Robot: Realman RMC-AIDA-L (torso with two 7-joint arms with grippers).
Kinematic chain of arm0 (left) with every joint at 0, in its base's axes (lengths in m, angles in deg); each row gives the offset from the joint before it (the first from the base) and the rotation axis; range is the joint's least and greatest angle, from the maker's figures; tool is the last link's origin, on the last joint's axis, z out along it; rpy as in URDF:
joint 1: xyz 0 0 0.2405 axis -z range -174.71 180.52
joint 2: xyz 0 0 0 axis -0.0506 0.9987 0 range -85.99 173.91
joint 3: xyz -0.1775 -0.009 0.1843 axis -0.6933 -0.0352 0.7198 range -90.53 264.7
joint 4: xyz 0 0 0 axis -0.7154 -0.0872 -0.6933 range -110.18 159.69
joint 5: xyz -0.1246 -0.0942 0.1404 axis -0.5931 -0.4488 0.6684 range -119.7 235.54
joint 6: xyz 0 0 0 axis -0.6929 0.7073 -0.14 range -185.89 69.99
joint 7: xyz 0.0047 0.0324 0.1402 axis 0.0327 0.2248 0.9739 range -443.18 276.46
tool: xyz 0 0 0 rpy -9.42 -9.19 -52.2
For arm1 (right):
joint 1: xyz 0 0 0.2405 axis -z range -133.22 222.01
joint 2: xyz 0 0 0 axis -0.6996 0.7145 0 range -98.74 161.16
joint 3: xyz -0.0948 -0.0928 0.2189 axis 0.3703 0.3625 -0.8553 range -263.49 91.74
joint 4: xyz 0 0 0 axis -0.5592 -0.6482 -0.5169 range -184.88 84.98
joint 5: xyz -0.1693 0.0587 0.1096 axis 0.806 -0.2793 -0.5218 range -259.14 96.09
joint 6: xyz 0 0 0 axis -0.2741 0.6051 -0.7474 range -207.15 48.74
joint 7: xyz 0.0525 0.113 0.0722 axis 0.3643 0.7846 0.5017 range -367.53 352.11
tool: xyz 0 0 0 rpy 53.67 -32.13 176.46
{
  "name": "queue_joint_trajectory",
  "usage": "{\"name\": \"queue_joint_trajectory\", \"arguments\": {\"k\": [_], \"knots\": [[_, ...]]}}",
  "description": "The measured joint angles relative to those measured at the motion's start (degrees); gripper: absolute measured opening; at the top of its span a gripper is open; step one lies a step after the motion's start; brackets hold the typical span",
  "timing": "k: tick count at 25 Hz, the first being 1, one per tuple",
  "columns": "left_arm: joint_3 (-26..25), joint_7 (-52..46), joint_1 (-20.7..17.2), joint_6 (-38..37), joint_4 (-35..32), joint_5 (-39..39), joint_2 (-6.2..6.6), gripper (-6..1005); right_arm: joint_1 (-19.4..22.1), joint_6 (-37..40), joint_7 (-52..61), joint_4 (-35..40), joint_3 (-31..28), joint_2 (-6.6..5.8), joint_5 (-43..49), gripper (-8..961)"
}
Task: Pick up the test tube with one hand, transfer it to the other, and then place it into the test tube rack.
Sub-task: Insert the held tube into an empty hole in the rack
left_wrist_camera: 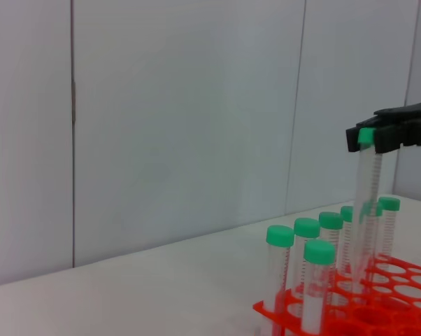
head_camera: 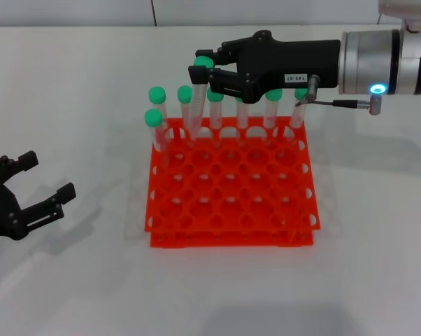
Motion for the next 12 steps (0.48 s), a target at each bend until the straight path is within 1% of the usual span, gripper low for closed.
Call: {"name": "queue_joint_trajectory", "arguments": {"k": [4,6,7,10,12], "knots": [[0.0,-0.4,-0.02,-0.52,0.01,0.11,0.23,894,0.22,-2.16,-0.07,0.62,2.71,-0.03,-0.63,257],[0.01,-0.94,0.12,-1.21,0.04,0.66,0.48,895,0.22,-2.39,-0.08,0.71,3.04,-0.03,-0.74,257],[0.01,-1.35,0.28,-1.52,0.07,1.04,0.69,895,0.34,-3.96,-0.1,1.58,5.4,-0.03,-1.53,257],[0.0,-2.71,0.99,-2.05,0.15,2.56,1.11,895,0.73,-6.08,-0.09,2.85,8.09,-0.03,-2.42,257],[0.0,-3.15,1.31,-2.21,0.19,3.23,1.16,895,0.96,-6.94,-0.1,3.32,9.36,-0.02,-3.04,257]]}}
